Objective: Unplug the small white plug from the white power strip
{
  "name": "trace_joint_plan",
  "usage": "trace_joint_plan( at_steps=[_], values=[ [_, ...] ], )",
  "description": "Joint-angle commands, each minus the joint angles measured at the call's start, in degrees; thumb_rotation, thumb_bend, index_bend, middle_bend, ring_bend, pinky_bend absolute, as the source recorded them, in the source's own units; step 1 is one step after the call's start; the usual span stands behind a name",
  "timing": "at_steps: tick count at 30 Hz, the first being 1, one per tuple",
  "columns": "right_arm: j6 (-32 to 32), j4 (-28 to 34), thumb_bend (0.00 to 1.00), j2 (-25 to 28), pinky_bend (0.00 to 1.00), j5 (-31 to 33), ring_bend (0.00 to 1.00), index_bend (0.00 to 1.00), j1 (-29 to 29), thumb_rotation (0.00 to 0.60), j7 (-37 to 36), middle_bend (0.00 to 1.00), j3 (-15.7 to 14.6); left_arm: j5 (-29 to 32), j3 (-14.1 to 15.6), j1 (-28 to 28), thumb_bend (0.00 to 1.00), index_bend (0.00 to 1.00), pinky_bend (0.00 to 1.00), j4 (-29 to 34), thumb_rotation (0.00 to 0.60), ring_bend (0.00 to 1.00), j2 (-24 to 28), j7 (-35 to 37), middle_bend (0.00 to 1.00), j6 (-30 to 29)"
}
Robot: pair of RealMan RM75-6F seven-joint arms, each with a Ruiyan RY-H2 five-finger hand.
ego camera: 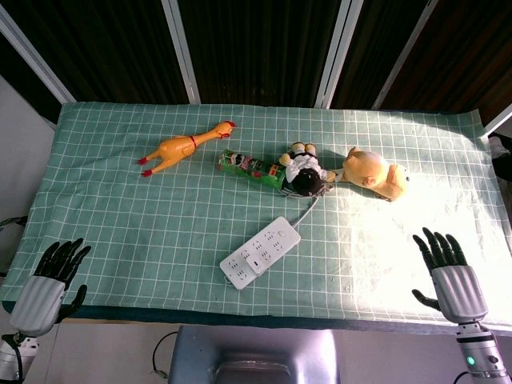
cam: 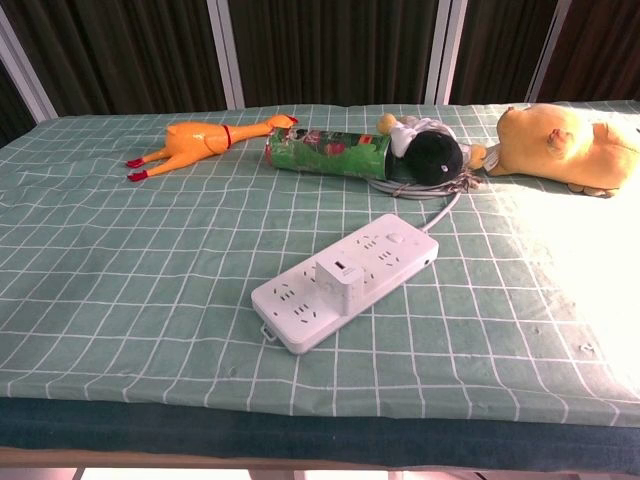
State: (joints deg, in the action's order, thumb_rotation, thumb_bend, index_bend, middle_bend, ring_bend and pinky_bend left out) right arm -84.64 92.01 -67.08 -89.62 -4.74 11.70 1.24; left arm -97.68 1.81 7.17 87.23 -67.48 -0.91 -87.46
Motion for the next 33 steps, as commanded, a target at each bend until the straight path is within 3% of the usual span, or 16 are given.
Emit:
trace_joint_plan(
  at_steps=[1,9,13,19,33],
  values=[
    [0.3,0.1,0.15,-0.1,0.00,0.2,0.00,0.00,-0.2,0.600,0.1,0.00,0.1,-0.8,0.8,0.8,0.49,0.00,0.03,0.3,0.600,0.00,-0.2,0.1,0.00,1.5],
    [0.6,-1.7,0.15,-3.3,0.00,-3.2,0.00,0.00,-1.7,0.600,2.4,0.00,-0.2,-7.2,2.9,8.0,0.54,0.00,0.04,-2.0,0.600,0.00,-5.9,4.3,0.00,10.2],
    [3.6,-0.6,0.15,-5.1,0.00,-4.2,0.00,0.00,-3.7,0.600,6.1,0.00,-0.4,-8.3,1.3,12.2,0.67,0.00,0.04,-2.7,0.600,0.00,-11.2,1.5,0.00,14.6],
    [10.5,1.1,0.15,-10.3,0.00,-1.6,0.00,0.00,-7.7,0.600,16.8,0.00,1.0,-5.7,-2.5,18.0,0.80,0.00,0.03,-4.4,0.600,0.00,-20.0,0.0,0.00,20.6],
    [21.2,5.9,0.15,-18.9,0.00,5.4,0.00,0.00,-15.1,0.600,26.7,0.00,3.7,3.4,-4.1,22.1,0.80,0.00,0.02,-6.4,0.600,0.00,-28.9,-12.6,0.00,30.5]
  ],
)
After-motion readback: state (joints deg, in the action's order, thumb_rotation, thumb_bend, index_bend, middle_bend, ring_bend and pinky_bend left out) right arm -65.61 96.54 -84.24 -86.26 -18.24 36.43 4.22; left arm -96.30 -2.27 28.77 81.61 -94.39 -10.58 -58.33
